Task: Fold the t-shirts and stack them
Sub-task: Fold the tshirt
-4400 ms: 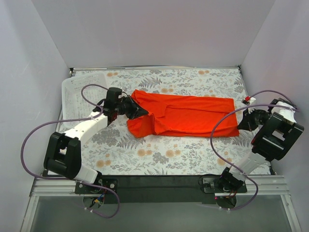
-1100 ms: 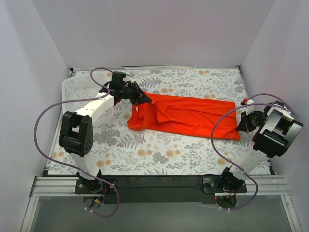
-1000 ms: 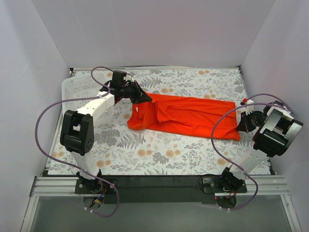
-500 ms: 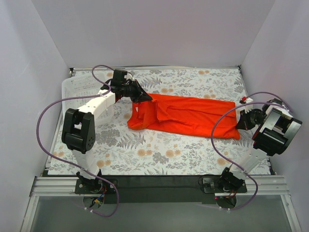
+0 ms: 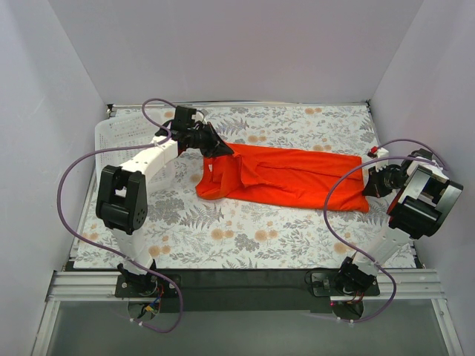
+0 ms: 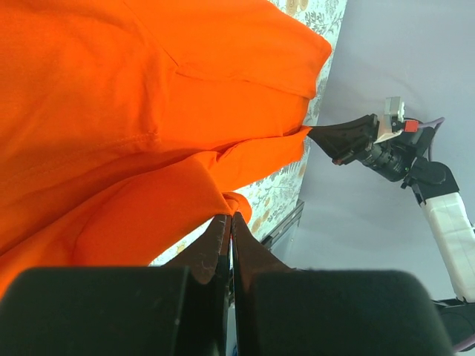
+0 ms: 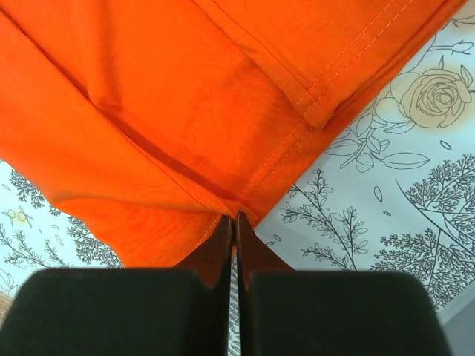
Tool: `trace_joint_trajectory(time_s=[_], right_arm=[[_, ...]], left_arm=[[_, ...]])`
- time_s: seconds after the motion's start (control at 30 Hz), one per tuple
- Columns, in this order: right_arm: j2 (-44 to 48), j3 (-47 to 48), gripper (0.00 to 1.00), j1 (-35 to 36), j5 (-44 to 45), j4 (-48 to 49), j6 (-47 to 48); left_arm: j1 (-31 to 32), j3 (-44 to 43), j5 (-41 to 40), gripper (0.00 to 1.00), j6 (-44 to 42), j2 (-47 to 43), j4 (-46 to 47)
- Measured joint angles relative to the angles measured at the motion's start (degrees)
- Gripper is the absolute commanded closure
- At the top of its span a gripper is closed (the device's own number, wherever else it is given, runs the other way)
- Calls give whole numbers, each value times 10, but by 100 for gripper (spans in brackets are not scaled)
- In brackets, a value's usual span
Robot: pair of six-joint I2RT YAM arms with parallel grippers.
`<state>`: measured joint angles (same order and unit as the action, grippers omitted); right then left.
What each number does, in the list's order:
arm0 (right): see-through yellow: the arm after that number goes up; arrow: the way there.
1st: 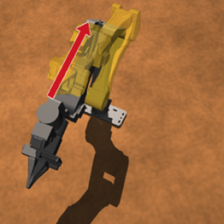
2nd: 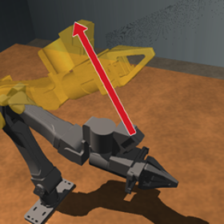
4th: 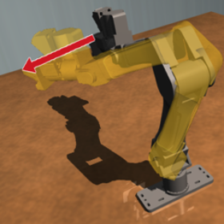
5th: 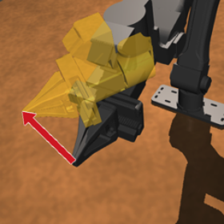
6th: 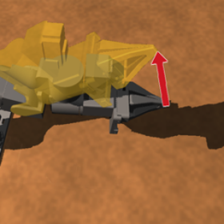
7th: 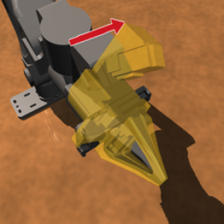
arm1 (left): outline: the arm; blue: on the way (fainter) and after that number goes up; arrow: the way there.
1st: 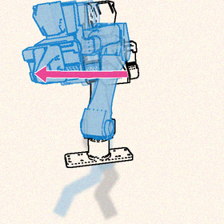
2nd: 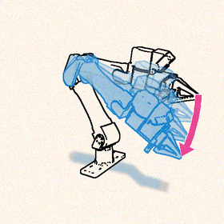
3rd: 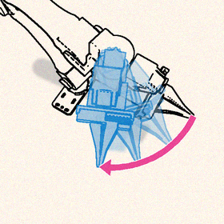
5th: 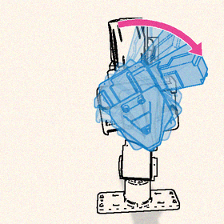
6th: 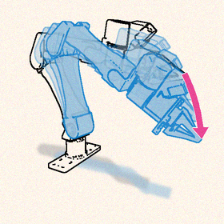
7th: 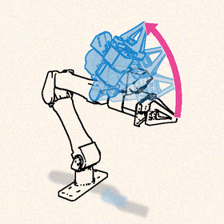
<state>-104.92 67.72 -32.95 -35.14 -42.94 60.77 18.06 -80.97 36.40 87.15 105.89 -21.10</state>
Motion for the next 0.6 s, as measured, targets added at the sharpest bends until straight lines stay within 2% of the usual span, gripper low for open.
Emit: trace_joint_trajectory(time_s=[0.6], right_arm=[[3,0,99,12,5,15,-11]], left_arm=[[-5,-28,-13,100,-4,30,-11]])
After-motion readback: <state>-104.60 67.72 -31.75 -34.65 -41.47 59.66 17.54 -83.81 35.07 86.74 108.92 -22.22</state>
